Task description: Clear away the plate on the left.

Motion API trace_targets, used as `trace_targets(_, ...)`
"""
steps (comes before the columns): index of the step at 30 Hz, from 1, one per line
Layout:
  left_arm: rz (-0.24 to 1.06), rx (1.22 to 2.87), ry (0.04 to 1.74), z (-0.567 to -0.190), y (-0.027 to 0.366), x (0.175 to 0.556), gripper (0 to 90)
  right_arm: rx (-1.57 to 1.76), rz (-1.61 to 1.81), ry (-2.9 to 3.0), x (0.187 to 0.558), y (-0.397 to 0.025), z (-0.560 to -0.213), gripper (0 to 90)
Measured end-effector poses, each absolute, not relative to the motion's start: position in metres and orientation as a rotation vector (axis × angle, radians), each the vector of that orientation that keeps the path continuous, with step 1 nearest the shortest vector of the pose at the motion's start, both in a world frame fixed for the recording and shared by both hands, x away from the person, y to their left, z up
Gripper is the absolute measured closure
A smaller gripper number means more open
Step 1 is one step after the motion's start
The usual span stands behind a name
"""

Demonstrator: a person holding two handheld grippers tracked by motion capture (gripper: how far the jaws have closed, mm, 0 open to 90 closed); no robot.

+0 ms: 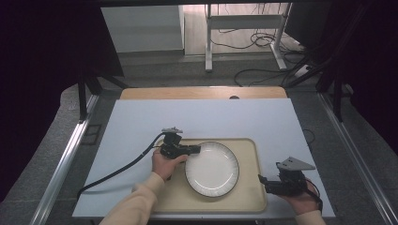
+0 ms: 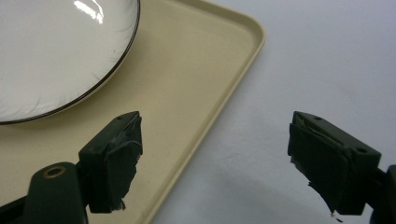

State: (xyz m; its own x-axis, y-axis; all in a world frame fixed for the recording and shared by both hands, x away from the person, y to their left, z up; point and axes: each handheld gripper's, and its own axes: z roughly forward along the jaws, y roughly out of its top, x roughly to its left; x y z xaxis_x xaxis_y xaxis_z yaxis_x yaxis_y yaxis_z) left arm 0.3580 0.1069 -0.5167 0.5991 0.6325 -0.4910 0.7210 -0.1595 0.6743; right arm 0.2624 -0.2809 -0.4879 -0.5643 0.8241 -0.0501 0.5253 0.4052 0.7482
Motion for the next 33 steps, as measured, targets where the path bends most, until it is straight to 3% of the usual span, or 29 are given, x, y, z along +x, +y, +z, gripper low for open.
trace_targets(22,-0.089,1.938,1.135,-0.533,0.103,0.368,77.3,1.146,0.973,2.265,0.263,-0.280,-0.489,18.3)
trace_targets(33,-0.049,1.928,1.119,-0.515,0.111,0.365,41.7,1.146,0.972,2.264,0.263,-0.280,-0.489,18.3)
